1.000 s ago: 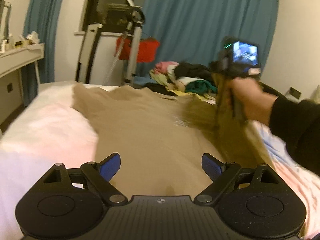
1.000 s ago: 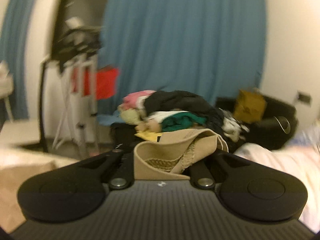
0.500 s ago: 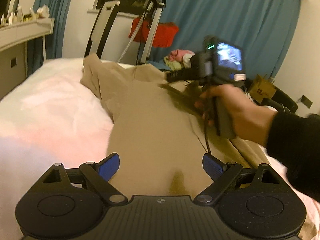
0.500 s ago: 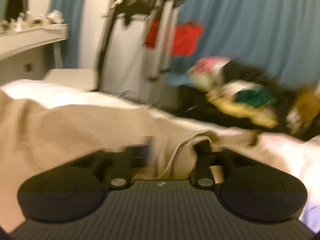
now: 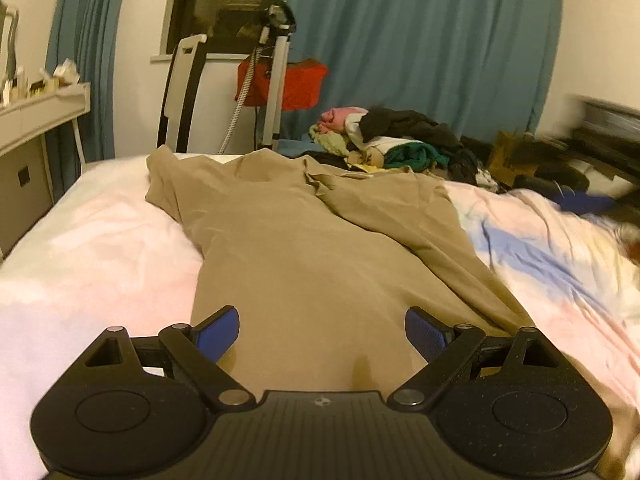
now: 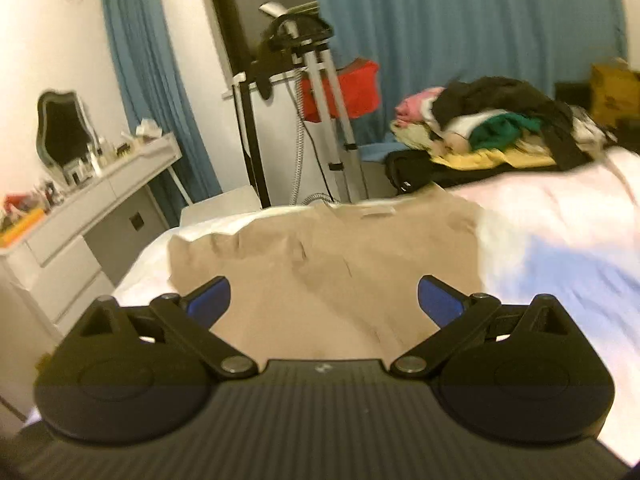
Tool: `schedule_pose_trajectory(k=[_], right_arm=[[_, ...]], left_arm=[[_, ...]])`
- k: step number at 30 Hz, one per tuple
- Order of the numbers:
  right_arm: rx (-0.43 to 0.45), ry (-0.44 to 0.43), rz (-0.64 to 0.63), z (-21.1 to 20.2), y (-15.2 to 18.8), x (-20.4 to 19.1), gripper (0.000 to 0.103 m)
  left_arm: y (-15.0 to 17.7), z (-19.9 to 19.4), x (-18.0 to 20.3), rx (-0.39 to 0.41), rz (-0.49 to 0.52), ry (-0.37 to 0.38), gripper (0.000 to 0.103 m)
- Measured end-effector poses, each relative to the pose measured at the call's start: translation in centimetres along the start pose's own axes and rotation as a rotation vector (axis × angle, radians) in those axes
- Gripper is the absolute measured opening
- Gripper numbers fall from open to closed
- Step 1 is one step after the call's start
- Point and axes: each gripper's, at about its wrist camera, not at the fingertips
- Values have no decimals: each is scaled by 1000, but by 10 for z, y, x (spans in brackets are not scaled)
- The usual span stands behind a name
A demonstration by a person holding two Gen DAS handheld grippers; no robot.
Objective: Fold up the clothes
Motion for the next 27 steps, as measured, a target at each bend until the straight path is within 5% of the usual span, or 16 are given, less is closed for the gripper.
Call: schedule_pose_trajectory(k=[4,11,17,23,27], right_arm=[[4,5,64,-71,42,43,102],[80,88,276,-136,74,126,102],[146,165,337,-156,78,175,102],[162,176,423,-158,85,204,102],[175,216,442,-158,89,213,102]], left_arm=[[6,-10,28,-11,61,2,92],[36,-2,85,-100,49,72,88],[41,28,148,-205,20,169,75],[43,60,221,-281,-69,376,69],[61,91,267,-357,8,411,66]])
Point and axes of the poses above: each gripper's, at about its wrist camera, not at the fingertips, and z roughly the way its jaws point, x to its right, y to its underside, and after that the axes turned 10 degrees about y, right-handed
